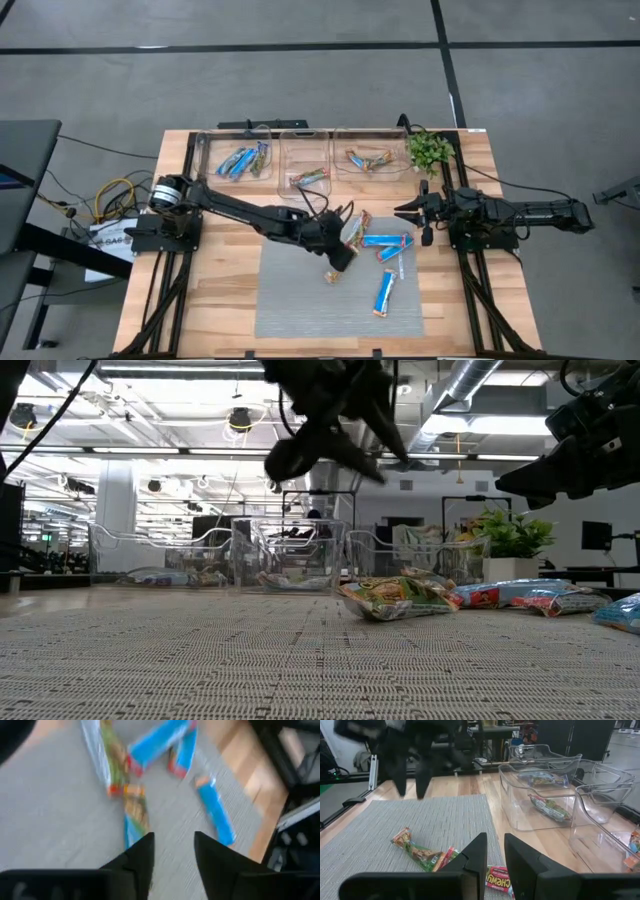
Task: Pick and place Granola Bars by type
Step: Put the yellow granola bar into the right transparent bin
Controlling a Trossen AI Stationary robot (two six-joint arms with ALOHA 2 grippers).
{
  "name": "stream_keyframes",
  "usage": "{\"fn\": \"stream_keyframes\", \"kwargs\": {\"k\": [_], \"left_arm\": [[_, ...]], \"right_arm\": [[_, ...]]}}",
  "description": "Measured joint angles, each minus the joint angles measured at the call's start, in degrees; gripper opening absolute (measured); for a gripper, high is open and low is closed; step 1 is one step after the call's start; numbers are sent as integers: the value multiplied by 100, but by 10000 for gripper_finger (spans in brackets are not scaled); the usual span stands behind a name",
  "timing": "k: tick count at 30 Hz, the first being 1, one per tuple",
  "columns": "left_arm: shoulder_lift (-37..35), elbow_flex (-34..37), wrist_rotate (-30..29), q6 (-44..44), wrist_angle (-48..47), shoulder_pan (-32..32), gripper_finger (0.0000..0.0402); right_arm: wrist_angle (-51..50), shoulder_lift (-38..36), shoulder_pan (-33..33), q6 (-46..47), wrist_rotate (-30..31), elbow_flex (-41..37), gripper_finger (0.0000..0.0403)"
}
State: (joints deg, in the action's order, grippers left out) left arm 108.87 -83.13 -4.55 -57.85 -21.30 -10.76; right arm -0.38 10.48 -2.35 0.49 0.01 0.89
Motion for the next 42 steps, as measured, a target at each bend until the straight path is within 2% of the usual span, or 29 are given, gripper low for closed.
{"fn": "stream_keyframes", "kwargs": {"k": [6, 12, 16, 33, 39, 42], "left_arm": [[573, -1, 707, -144, 510, -79, 206], [949, -209, 574, -144, 94, -92, 250], [1036, -368, 354, 47, -382, -88, 256], [1042, -388, 312, 132, -490, -215, 257], [1476, -447, 682, 128, -99, -286, 257], [1562, -473, 650, 127, -31, -294, 257]], "right_arm": [[4, 0, -2, 0, 2, 0, 59], [4, 0, 0, 0, 2, 0, 59], [2, 0, 0, 0, 2, 0, 59], [2, 0, -2, -1, 0, 0, 59], [3, 0, -1, 0, 0, 0, 59], [17, 9, -2, -1, 4, 0, 59]]}}
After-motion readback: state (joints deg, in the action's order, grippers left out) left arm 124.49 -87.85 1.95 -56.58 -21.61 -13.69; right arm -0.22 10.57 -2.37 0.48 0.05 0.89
